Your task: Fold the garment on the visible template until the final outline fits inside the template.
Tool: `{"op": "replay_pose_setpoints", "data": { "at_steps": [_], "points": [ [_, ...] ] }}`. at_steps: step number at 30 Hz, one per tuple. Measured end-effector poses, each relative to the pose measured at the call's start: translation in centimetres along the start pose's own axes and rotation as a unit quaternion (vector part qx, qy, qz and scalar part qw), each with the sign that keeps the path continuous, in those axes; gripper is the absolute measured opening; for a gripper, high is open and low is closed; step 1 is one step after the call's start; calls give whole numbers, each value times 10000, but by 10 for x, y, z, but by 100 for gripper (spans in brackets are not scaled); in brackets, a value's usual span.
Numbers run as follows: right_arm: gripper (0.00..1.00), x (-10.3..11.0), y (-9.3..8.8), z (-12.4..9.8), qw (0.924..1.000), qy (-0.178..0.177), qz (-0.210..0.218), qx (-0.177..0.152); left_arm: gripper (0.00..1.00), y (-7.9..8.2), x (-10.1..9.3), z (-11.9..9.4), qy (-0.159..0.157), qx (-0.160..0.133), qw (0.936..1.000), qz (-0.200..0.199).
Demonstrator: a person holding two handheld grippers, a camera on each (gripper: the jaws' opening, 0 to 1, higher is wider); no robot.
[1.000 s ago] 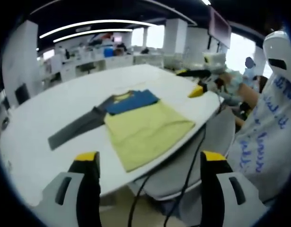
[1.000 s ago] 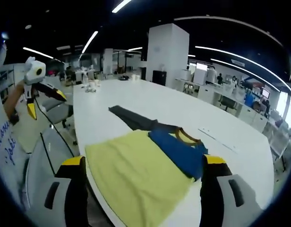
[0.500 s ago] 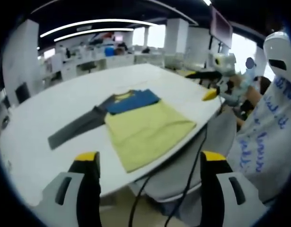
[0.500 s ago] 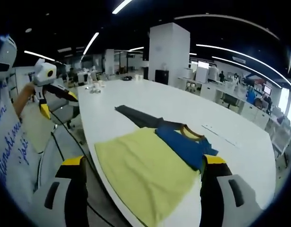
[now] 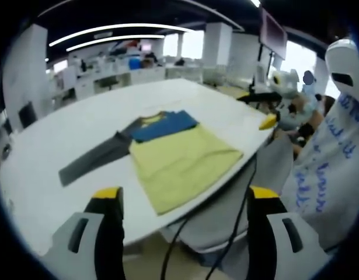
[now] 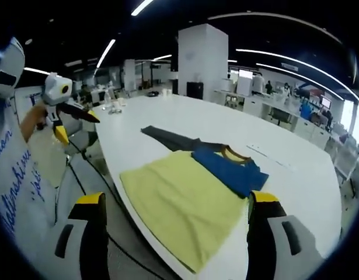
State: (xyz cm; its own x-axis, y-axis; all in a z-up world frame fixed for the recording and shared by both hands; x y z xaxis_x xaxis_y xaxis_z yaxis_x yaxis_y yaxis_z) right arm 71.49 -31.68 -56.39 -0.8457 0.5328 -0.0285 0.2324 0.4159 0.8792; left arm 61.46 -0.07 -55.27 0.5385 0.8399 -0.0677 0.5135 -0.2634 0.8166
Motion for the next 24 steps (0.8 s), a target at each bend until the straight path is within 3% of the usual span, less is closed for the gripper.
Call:
{"op": "replay_pose_setpoints", "data": {
  "at_steps": [24],
  "points": [
    [100, 3, -6, -4, 9999, -31, 86, 120, 83, 2, 0, 2, -47, 16, 10000, 49]
  ]
}}
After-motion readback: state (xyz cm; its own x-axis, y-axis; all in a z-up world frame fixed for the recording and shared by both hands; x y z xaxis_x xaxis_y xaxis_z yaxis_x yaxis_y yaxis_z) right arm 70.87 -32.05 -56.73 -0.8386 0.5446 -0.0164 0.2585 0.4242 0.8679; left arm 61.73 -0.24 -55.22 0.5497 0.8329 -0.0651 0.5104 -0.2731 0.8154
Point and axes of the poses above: the point that each gripper's makers call its tool centre point, and the gripper's own axes: z roughly forward along the fingers, x roughly to its left, y roughly out of its top, the point moved 6 cm from there along -z, roughly backward along the fingers, and after that the axes turned 1 degree about y, right-handed, at the moved point
